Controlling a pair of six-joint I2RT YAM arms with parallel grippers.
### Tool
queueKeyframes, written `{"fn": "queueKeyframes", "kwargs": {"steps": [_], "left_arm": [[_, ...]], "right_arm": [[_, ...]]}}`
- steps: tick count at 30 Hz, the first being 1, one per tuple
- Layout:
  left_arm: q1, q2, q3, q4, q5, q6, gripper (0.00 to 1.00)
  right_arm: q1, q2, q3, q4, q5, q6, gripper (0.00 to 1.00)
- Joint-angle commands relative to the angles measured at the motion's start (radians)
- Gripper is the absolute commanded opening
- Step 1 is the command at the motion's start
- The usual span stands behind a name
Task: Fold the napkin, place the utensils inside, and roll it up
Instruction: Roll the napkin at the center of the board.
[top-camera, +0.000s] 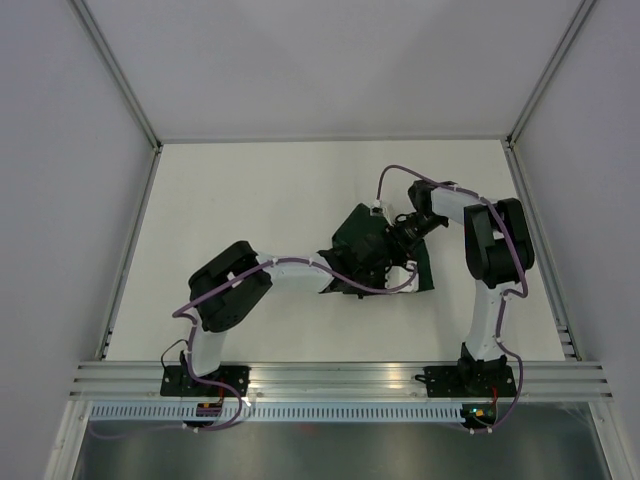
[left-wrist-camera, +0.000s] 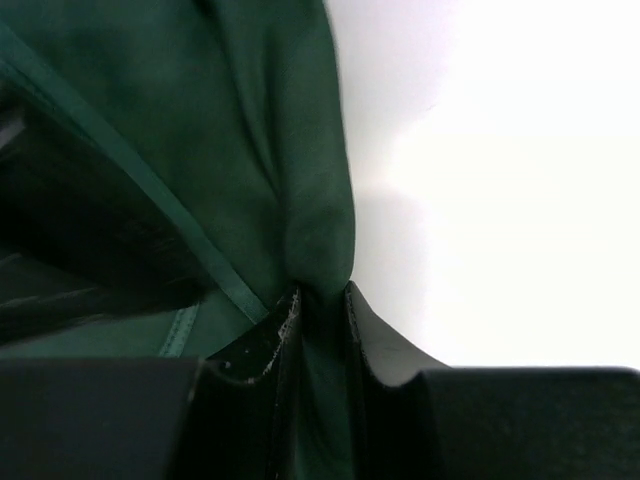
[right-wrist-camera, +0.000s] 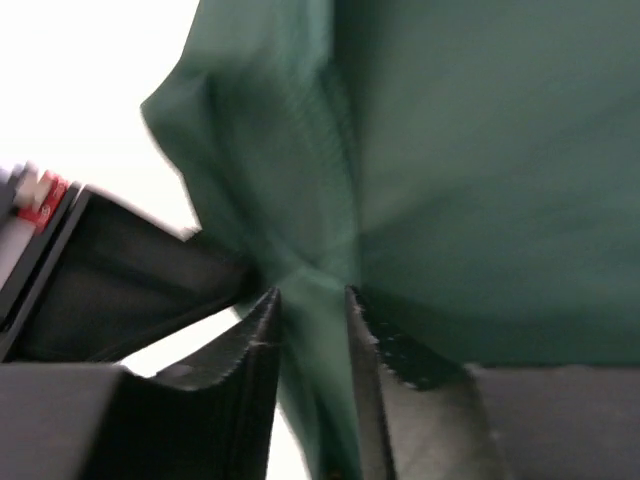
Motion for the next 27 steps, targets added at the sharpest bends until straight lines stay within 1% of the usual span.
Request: {"fn": "queueKeyframes", "kwargs": {"steps": [1,4,6,8,10,13,15,17,19,21,22,23,24,26,27], "left_arm": [[-0.021,0.057,0.012,-0.179,0.208,-0.196,0.02],[-0.010,0.059,0.008,-0.173,0.263,-0.242,0.02],[0.011,0.065,0.012,-0.171,0.333,-0.287,0.02],[0.040,0.083,0.018,-0.168,0.385,-0.333,0.02],[0.059,0.113,0.035,-0.178,0.416,-0.359,0.02],[0.100,0.140,0.038,-0.168,0.508,-0.402,0.02],[0.132,0.153,0.037,-0.158,0.531,-0.442,0.02],[0.164,0.180,0.048,-0.158,0.574,-0.476,0.02],[0.186,0.197,0.067,-0.171,0.597,-0.493,0.02],[0.211,0.224,0.090,-0.199,0.626,-0.514,0.02],[0.217,0.235,0.113,-0.213,0.637,-0.517,0.02],[0.226,0.248,0.124,-0.239,0.646,-0.522,0.02],[0.229,0.267,0.133,-0.250,0.656,-0.525,0.02],[0.243,0.291,0.166,-0.273,0.670,-0.536,0.02],[0.244,0.300,0.175,-0.294,0.676,-0.539,0.02]], "right_arm": [[-0.002,-0.096,-0.028,0.323,0.094,0.105,0.42],[-0.008,-0.145,-0.074,0.407,0.111,0.168,0.47],[-0.019,-0.197,-0.102,0.476,0.133,0.231,0.49],[-0.044,-0.243,-0.134,0.509,0.154,0.273,0.50],[-0.080,-0.289,-0.163,0.541,0.154,0.291,0.50],[-0.148,-0.361,-0.203,0.566,0.154,0.299,0.51],[-0.186,-0.402,-0.222,0.563,0.136,0.281,0.52],[-0.234,-0.458,-0.228,0.503,0.116,0.247,0.52],[-0.264,-0.516,-0.231,0.452,0.084,0.167,0.52],[-0.269,-0.557,-0.248,0.370,0.067,0.098,0.52],[-0.271,-0.605,-0.273,0.350,0.053,0.040,0.52],[-0.266,-0.626,-0.289,0.296,0.052,0.005,0.52],[-0.246,-0.648,-0.307,0.280,0.056,-0.038,0.52],[-0.211,-0.731,-0.402,0.282,0.105,-0.107,0.52],[-0.155,-0.766,-0.444,0.323,0.133,-0.118,0.53]]}}
